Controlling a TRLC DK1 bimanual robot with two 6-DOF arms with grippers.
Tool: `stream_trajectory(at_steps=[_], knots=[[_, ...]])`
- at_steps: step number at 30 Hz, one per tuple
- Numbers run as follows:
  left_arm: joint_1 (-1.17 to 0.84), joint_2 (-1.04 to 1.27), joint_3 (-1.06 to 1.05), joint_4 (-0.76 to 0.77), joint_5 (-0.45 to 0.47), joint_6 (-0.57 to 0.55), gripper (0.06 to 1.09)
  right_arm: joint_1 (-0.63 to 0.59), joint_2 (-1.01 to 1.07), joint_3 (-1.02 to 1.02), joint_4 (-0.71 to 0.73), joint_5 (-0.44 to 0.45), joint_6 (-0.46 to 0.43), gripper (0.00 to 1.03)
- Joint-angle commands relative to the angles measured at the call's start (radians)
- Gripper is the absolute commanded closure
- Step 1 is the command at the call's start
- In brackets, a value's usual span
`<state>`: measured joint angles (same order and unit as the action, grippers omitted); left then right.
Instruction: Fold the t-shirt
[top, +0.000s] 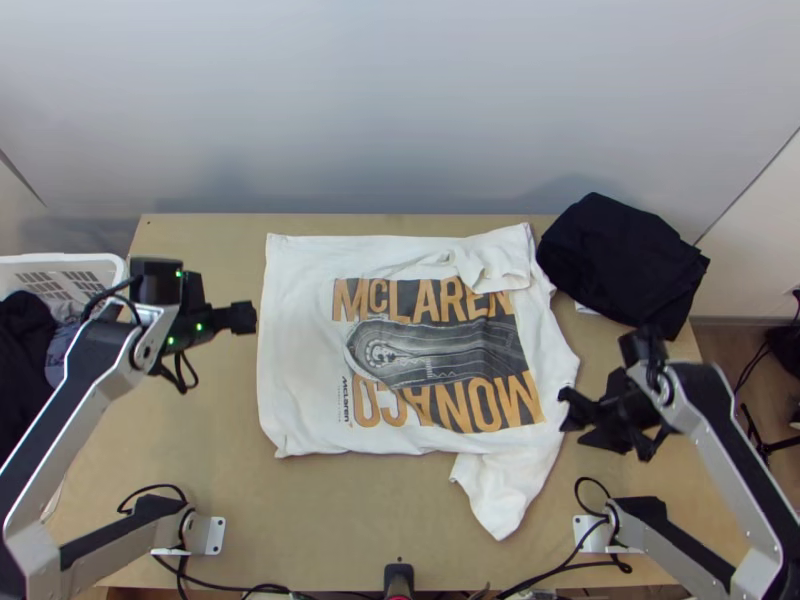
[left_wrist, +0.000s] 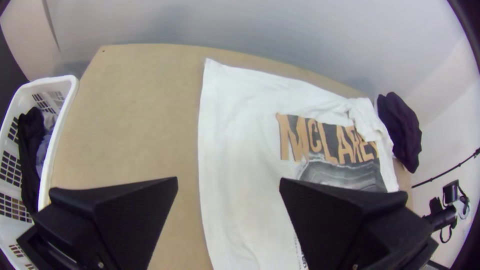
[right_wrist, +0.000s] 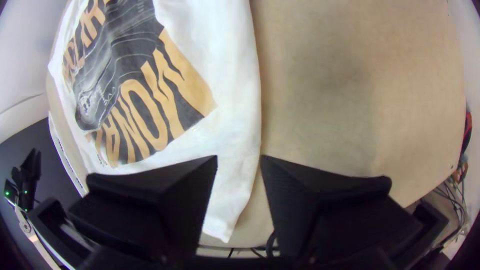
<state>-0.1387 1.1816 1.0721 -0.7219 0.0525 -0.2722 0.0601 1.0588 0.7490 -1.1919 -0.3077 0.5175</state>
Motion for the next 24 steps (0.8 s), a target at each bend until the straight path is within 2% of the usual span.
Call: stream_trajectory(at_steps=[1, 4, 7, 17, 24], knots=[[-0.068, -0.086, -0.043, -0.1, -0.005, 0.008, 0.1, -0.013, -0.074, -0.166, 0.158, -0.008, -0.031, 0.86], [-0.076, -0.103, -0.038, -0.131, -0.008, 0.018, 0.1, -0.014, -0.056, -0.18, 0.172, -0.008, -0.034, 0.85], [-0.075, -0.114, -0.034, -0.155, -0.008, 0.027, 0.1, -0.014, -0.034, -0.192, 0.172, -0.008, -0.037, 0.71], [-0.075, -0.131, -0.034, -0.192, -0.01, 0.054, 0.1, -0.026, 0.044, -0.206, 0.178, -0.008, -0.071, 0.71], [-0.076, -0.122, -0.032, -0.188, -0.01, 0.054, 0.1, 0.02, 0.084, -0.186, 0.186, -0.01, -0.063, 0.71]])
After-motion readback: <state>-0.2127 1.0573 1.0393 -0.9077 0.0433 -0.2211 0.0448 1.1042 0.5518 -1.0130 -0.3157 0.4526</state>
